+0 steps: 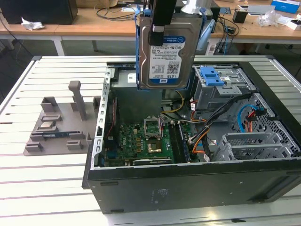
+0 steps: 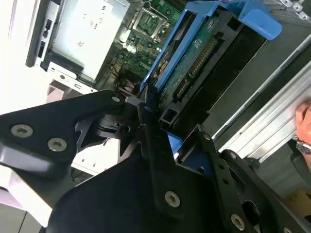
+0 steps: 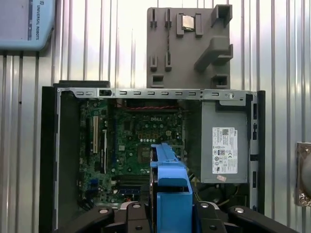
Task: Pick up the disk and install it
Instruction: 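Pick up the disk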
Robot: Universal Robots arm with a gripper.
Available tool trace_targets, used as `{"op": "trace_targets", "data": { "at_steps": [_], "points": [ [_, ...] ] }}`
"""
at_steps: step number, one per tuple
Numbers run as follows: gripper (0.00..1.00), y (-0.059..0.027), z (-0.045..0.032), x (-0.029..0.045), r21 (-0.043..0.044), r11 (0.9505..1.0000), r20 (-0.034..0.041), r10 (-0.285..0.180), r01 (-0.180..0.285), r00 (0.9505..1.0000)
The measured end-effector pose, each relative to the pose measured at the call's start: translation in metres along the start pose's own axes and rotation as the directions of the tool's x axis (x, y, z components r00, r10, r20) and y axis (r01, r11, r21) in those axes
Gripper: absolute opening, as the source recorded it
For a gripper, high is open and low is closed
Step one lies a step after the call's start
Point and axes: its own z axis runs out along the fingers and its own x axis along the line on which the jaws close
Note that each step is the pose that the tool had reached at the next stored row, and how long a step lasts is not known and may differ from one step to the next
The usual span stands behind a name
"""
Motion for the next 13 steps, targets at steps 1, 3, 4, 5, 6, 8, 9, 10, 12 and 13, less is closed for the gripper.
{"op": "trace_targets", "data": {
  "at_steps": [1, 3, 4, 5, 6, 8, 9, 10, 12, 13],
  "points": [
    [0.37, -0.0009, 0.0000, 0.0033, -0.0002, 1.0000, 0.0001, 0.000, 0.000, 1.0000],
    [0.37, -0.0035, 0.0001, 0.0120, -0.0007, 1.0000, 0.0001, 0.000, 0.000, 1.0000],
    [0.37, -0.0042, 0.0001, 0.0148, -0.0009, 1.0000, 0.0000, 0.000, 0.000, 1.0000],
    [0.37, -0.0052, 0.0001, 0.0183, -0.0011, 1.0000, 0.0001, 0.000, 0.000, 1.0000],
    [0.37, -0.0060, 0.0002, 0.0213, -0.0012, 1.0000, 0.0001, 0.000, 0.000, 1.0000],
    [0.37, -0.0089, 0.0002, 0.0301, -0.0017, 1.0000, 0.0002, 0.000, 0.000, 1.0000],
    [0.37, -0.0106, 0.0003, 0.0339, -0.0020, 1.0000, 0.0001, 0.000, 0.000, 1.0000],
    [0.37, -0.0118, 0.0004, 0.0366, -0.0021, 1.0000, 0.0001, 0.000, 0.000, 1.0000],
    [0.37, -0.0156, 0.0008, 0.0424, -0.0022, 1.0000, 0.0001, 0.000, 0.000, 1.0000],
    [0.37, -0.0176, 0.0011, 0.0445, -0.0022, 1.0000, 0.0005, 0.000, 0.000, 1.0000]
  ]
}}
